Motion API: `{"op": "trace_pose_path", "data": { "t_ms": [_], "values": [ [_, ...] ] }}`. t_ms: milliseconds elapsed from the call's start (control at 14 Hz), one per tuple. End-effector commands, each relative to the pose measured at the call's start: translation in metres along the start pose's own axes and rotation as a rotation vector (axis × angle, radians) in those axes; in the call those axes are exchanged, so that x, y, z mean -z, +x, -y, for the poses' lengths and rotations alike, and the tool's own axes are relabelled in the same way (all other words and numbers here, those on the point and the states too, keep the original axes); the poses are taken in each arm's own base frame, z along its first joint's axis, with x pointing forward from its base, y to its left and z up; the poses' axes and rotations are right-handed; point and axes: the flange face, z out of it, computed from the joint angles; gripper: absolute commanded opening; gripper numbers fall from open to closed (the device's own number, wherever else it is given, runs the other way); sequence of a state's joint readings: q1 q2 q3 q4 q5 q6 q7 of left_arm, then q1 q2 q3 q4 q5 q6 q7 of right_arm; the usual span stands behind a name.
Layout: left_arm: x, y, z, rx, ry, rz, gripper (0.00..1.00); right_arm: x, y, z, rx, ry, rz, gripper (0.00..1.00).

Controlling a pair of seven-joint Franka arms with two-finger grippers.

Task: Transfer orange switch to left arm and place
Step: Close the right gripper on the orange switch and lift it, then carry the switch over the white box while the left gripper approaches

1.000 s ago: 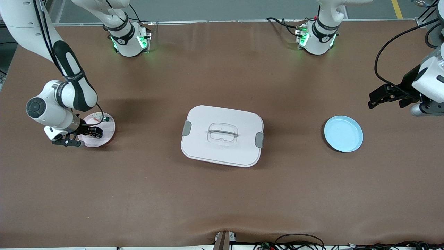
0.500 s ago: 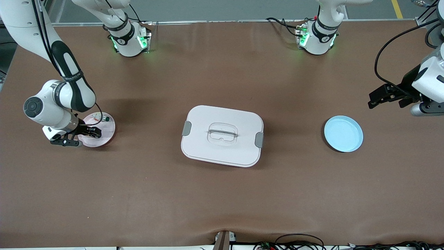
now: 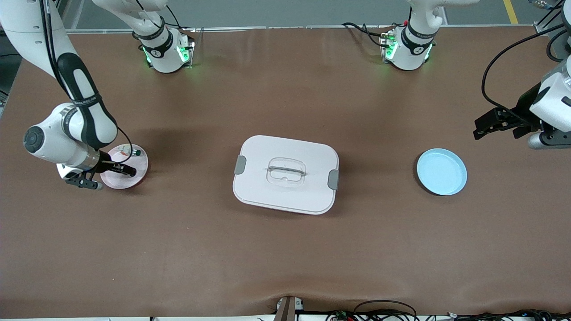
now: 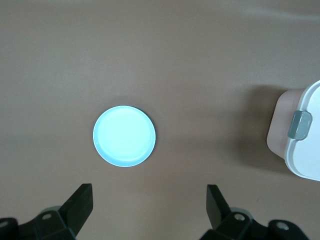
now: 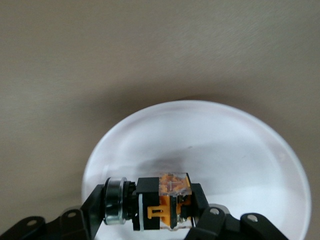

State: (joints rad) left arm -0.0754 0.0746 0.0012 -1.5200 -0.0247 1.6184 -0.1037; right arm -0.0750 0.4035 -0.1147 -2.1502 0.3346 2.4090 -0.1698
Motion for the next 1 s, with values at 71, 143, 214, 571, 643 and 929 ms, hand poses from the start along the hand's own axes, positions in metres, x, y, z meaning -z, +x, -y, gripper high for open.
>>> {"op": "trace_pose_path", "data": {
  "t_ms": [71,143,214,571,643,929],
  "values": [
    [0.005,0.001,0.000,-0.013,-0.001,0.002,1.00,0.029,0.000,0.028,-0.053,0.132,0.037,0.00],
    [0.006,0.000,-0.003,-0.016,-0.006,0.000,1.00,0.034,0.000,0.033,-0.088,0.147,0.046,0.00],
    [0.008,-0.001,-0.007,-0.020,-0.011,-0.001,1.00,0.035,-0.002,0.042,-0.124,0.149,0.065,0.00],
    [0.025,-0.008,-0.035,-0.043,-0.103,-0.017,1.00,0.073,-0.010,0.172,-0.375,0.135,0.131,0.00],
    [0.027,-0.009,-0.038,-0.042,-0.133,-0.014,1.00,0.081,-0.011,0.196,-0.428,0.130,0.141,0.00],
    [0.031,-0.012,-0.050,-0.037,-0.263,0.006,1.00,0.120,-0.022,0.284,-0.583,0.134,0.149,0.00]
  ]
}}
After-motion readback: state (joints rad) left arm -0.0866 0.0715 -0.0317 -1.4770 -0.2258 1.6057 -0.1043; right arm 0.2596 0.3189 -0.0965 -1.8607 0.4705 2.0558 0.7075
